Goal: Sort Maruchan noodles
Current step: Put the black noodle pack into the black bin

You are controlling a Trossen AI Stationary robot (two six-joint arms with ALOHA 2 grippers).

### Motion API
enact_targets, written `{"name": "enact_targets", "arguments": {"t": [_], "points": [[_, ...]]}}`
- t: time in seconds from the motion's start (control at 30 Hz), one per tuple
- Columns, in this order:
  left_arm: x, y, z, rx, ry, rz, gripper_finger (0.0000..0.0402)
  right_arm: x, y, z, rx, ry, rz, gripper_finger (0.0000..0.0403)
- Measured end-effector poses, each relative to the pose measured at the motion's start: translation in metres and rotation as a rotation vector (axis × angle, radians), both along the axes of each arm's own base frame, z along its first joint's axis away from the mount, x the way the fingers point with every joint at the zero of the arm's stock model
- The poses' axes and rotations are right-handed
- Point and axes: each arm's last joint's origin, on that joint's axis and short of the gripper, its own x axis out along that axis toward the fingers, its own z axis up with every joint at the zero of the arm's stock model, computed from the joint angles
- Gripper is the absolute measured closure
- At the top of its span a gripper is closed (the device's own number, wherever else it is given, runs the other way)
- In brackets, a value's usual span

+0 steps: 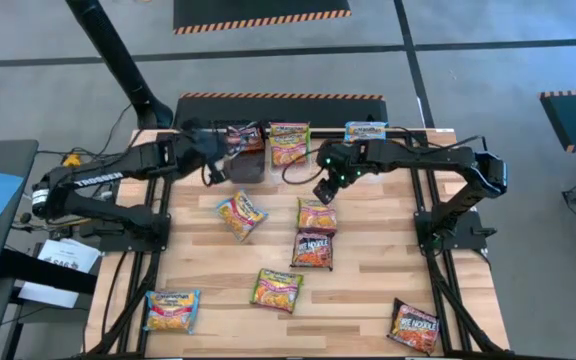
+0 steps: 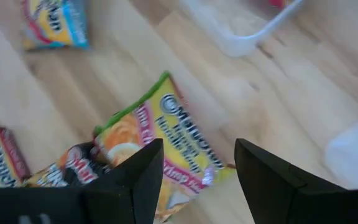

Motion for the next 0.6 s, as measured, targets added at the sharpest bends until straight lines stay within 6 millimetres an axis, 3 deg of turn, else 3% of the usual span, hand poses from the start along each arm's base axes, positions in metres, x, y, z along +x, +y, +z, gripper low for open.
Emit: {"name": "enact_targets", "arguments": {"t": [0.33, 0.6], "points": [[0.001, 0.053, 0.004, 0.044, -0.043, -0.040, 0.0401, -0.011, -0.032, 0.000, 0.003, 0.000, -0.106, 0.0181], [0.025, 0.092, -0.020, 0.074, 0.034, -0.104, 0.0401, -0.017, -0.044, 0.000, -0.005, 0.003, -0.121, 0.0181]]}}
